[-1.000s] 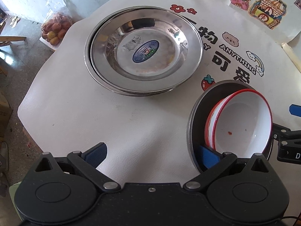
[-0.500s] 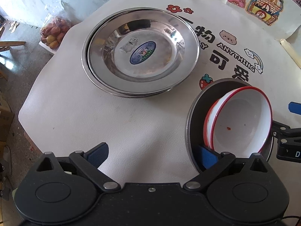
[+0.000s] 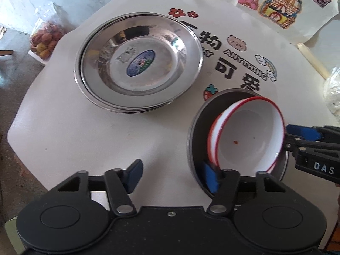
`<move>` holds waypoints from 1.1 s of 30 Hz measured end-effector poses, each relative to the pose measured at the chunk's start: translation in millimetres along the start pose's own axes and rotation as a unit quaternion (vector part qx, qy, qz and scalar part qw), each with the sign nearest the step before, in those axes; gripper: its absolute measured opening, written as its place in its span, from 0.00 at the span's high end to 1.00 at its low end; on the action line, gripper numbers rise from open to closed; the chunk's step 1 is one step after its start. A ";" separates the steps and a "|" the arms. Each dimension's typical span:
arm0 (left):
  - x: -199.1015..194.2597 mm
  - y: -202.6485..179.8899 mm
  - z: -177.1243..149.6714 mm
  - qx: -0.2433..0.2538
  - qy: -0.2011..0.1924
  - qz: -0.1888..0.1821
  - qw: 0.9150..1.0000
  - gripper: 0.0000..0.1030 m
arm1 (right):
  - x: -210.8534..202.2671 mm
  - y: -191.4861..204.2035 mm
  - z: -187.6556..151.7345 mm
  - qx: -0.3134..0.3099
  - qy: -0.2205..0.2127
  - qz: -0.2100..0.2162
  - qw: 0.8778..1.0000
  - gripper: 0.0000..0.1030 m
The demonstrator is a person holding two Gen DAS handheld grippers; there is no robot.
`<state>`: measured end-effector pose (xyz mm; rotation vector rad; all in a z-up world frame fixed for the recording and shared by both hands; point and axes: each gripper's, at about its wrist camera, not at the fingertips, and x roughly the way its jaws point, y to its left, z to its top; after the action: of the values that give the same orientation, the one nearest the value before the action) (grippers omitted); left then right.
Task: Organize plates and bowls
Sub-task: 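Close the left gripper on the steel bowl rim while the right gripper closes too, then lift the steel bowl with nested bowls and carry it over the steel plates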
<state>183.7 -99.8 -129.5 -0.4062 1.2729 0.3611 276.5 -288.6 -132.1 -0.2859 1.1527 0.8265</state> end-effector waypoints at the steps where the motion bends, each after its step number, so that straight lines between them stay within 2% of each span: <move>1: -0.3 -0.7 0.4 0.002 0.000 -0.003 1.000 0.45 | 0.6 -2.0 0.0 0.010 0.003 0.007 1.000 0.53; 2: -0.5 -1.0 0.6 0.002 0.000 -0.007 1.000 0.48 | 1.2 -3.5 0.2 0.020 0.006 0.014 1.000 0.55; 4: -0.7 -0.9 0.9 0.001 0.001 -0.021 1.000 0.59 | 1.7 -3.1 0.8 0.028 0.009 0.023 0.999 0.65; 7: -0.8 -2.6 1.0 0.006 0.001 -0.029 1.000 0.67 | 2.0 4.1 1.3 0.022 0.010 0.027 0.999 0.79; 12: -1.3 -4.8 0.8 0.010 0.000 -0.044 0.999 0.82 | 3.0 10.8 1.8 0.029 0.012 0.029 0.999 0.90; 13: -1.6 -5.4 0.7 0.011 0.000 -0.047 0.999 0.85 | 3.3 11.0 1.8 0.031 0.012 0.029 0.999 0.91; 19: -0.9 -4.4 1.5 0.010 -0.002 -0.049 0.999 0.86 | 5.0 7.1 2.0 0.070 0.018 0.034 0.997 0.90; 33: -0.8 -1.4 0.2 0.002 -0.006 -0.055 0.998 0.87 | 10.2 0.5 -0.9 0.107 0.019 0.056 0.993 0.90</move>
<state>184.4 -101.0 -128.5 -0.4687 1.2340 0.2670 277.2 -284.3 -141.4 -0.0596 1.2898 0.7907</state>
